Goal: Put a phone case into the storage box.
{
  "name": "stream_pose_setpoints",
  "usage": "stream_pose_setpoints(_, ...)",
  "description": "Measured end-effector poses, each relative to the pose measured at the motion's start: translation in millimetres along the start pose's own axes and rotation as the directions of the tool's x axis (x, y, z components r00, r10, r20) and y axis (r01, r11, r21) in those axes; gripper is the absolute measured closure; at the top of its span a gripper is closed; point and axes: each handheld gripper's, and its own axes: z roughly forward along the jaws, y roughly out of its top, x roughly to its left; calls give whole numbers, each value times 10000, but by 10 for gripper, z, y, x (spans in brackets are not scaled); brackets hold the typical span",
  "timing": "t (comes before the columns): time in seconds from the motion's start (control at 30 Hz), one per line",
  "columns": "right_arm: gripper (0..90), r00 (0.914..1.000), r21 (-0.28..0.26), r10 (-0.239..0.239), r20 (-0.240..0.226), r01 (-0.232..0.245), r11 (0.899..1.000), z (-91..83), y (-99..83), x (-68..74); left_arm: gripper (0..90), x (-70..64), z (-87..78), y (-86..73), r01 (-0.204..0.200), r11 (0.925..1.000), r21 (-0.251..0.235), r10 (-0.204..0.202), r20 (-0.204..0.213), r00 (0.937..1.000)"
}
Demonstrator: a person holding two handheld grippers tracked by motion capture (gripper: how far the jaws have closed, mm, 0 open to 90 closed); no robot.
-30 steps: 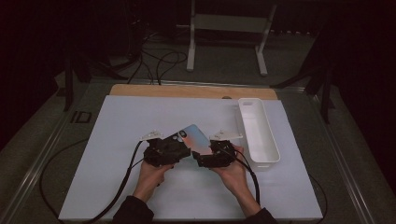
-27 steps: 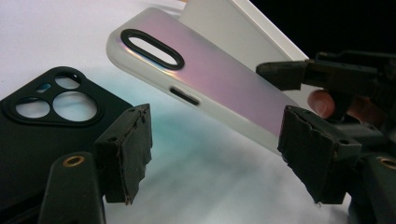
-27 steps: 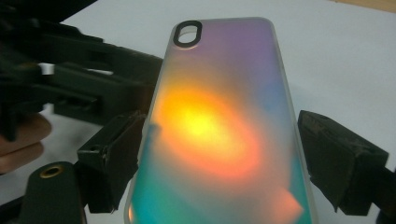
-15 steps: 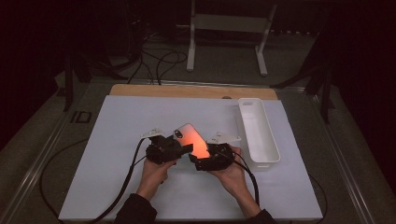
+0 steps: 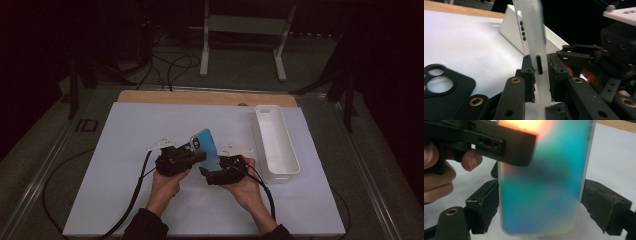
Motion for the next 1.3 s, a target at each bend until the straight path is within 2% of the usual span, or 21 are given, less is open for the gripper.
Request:
stream_pose_setpoints(0.07,167,10000,-18,23,-11,-23,10000,8,-4,6,805,-29,6,2,-219,9998,34,218,91,9997)
stream_pose_setpoints(0.17,166,9999,-63,78,-73,-78,9999,12,-8,4,809,-60,1,11,-479,9988,49,479,-3,9988)
stream_pose_setpoints(0.37,161,9993,-108,15,-381,-19,9999,-12,2,-7,814,-89,-26,19,-649,9979,-39,648,-56,9979)
stream_pose_setpoints(0.4,140,9989,-49,-81,-456,79,10000,-25,-1,-10,814,-97,-38,22,-726,9974,-29,726,-121,9973)
stream_pose_setpoints(0.47,133,9988,-95,-209,-445,205,9997,-45,-16,-22,815,-102,-52,25,-810,9967,-30,809,-215,9965)
stream_pose_setpoints(0.57,125,9987,-106,-147,-483,142,9998,-65,-30,-42,815,-110,-71,29,-907,9959,-38,905,-290,9955)
stream_pose_setpoints(0.73,98,9960,-497,96,-892,-141,9987,-149,-26,-130,815,-139,-99,20,-1249,9921,62,1251,-530,9907)
stream_pose_setpoints(0.93,97,9937,-906,182,-1109,-283,9955,-234,46,-174,815,-170,-85,-9,-1561,9874,266,1576,-697,9850)
stream_pose_setpoints(1.17,97,9935,-1047,123,-1129,-242,9942,-256,87,-170,815,-179,-83,-15,-1623,9863,290,1641,-730,9837)
stream_pose_setpoints(1.2,97,9935,-1047,123,-1129,-242,9942,-256,87,-170,815,-219,-92,-34,-1884,9815,353,1906,-785,9785)
stream_pose_setpoints(1.23,96,9922,-1410,-24,-1244,-153,9899,-298,187,-151,814,-224,-94,-37,-1919,9808,354,1941,-789,9778)
stream_pose_setpoints(1.3,96,9917,-1502,-28,-1287,-167,9885,-303,221,-148,814,-236,-94,-43,-1952,9801,348,1974,-754,9774)
